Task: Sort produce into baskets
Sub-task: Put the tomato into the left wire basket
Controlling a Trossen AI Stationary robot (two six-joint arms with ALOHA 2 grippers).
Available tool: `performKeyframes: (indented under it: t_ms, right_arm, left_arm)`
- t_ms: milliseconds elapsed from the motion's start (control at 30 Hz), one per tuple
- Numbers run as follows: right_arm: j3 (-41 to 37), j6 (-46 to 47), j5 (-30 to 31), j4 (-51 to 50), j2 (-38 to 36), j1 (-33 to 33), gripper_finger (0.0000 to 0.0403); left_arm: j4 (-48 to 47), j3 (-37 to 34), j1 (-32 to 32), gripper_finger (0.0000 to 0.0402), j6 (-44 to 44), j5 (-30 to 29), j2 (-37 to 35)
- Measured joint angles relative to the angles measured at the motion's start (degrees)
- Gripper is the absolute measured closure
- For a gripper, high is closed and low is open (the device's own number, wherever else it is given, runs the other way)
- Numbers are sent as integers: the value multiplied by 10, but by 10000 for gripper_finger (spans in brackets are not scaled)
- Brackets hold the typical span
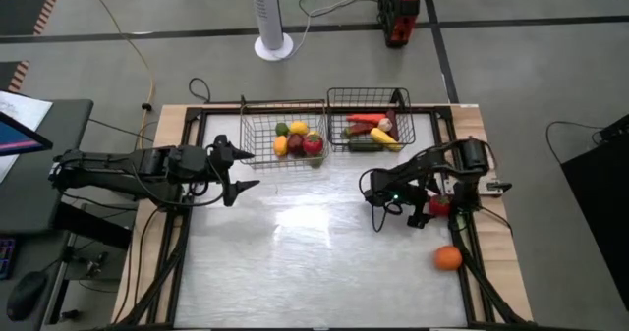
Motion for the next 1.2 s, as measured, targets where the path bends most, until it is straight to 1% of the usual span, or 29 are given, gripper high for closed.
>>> performKeyframes:
  t_ms: [100, 300, 400, 500, 667, 767, 833, 900, 967, 1100, 1200]
  right_arm:
    - [-1, -20, 3, 11, 12, -4, 49]
    - [-24, -32, 3, 41, 11, -4, 124]
    - [-18, -27, 6, 24, 7, -3, 140]
    - [20, -5, 11, -5, -13, 3, 144]
    - [132, 29, 14, -16, -78, 29, 152]
    - [205, 55, 24, 36, -132, 44, 159]
    - [244, 76, 56, 93, -160, 51, 167]
    - [276, 77, 81, 142, -182, 52, 177]
    - [299, 72, 121, 194, -200, 51, 188]
    - [322, 13, 204, 313, -217, 38, 207]
    - [322, -61, 221, 421, -213, 16, 218]
  left_arm:
    - [-2, 0, 0, 36, 0, 0, 0]
    - [-10, 0, 0, 36, 0, 0, 0]
    - [-15, 0, 0, 36, 0, 0, 0]
    - [-13, 0, 0, 36, 0, -2, 0]
    - [-13, 0, 0, 36, -1, -3, 0]
    - [-12, 0, 0, 36, -1, -3, 0]
    - [-12, 0, 0, 36, -1, -3, 0]
    - [-12, 0, 0, 36, -1, -3, 0]
    - [-12, 0, 0, 36, -1, -3, 0]
    - [-12, 0, 0, 36, -3, -3, 0]
    - [-12, 0, 0, 36, -3, -11, 0]
